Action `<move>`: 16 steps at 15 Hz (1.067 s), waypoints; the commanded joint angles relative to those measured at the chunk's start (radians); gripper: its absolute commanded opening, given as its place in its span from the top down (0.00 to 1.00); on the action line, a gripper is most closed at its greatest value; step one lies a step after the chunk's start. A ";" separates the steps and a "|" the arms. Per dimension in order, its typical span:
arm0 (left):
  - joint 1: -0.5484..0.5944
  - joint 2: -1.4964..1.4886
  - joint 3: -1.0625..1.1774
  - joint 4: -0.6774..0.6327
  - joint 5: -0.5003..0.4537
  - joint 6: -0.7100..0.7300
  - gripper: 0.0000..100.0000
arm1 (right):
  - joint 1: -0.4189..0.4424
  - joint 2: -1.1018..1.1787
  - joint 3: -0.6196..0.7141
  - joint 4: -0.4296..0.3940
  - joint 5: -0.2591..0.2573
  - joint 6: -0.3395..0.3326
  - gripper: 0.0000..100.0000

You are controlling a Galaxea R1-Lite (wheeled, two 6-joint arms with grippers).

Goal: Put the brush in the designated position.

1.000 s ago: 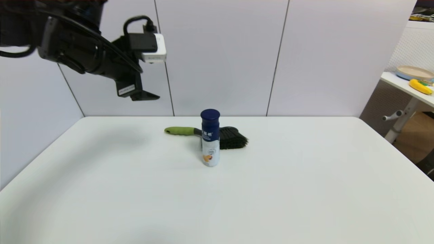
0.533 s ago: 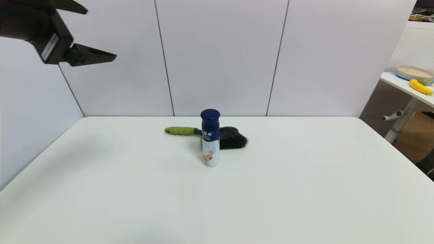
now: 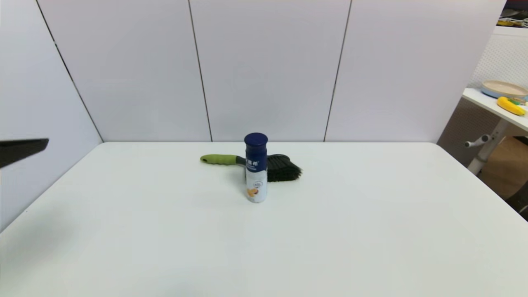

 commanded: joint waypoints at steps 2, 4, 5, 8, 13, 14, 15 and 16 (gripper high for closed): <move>0.046 -0.545 0.788 -0.440 0.039 -0.219 0.00 | 0.000 0.001 0.002 0.000 0.000 0.000 0.00; 0.046 -0.702 1.015 -0.515 0.052 -0.288 0.00 | 0.000 0.001 0.002 0.000 0.000 0.000 0.00; 0.048 -0.760 1.094 -0.543 0.053 -0.316 0.00 | 0.000 0.001 0.002 0.000 0.000 0.000 0.00; 0.085 -0.903 1.265 -0.623 0.044 -0.347 0.00 | 0.000 0.001 0.002 0.000 0.000 0.000 0.00; 0.091 -1.045 1.265 -0.552 0.004 -0.385 0.00 | 0.000 0.001 0.002 0.000 0.000 0.000 0.00; 0.091 -1.047 1.265 -0.554 0.006 -0.403 0.00 | 0.000 0.001 0.002 0.000 0.000 0.000 0.00; 0.091 -1.047 1.265 -0.557 0.010 -0.423 0.00 | 0.000 0.001 0.002 0.000 0.000 0.000 0.00; 0.091 -1.047 1.265 -0.557 0.013 -0.457 0.00 | 0.000 0.001 0.002 0.000 0.000 0.000 0.00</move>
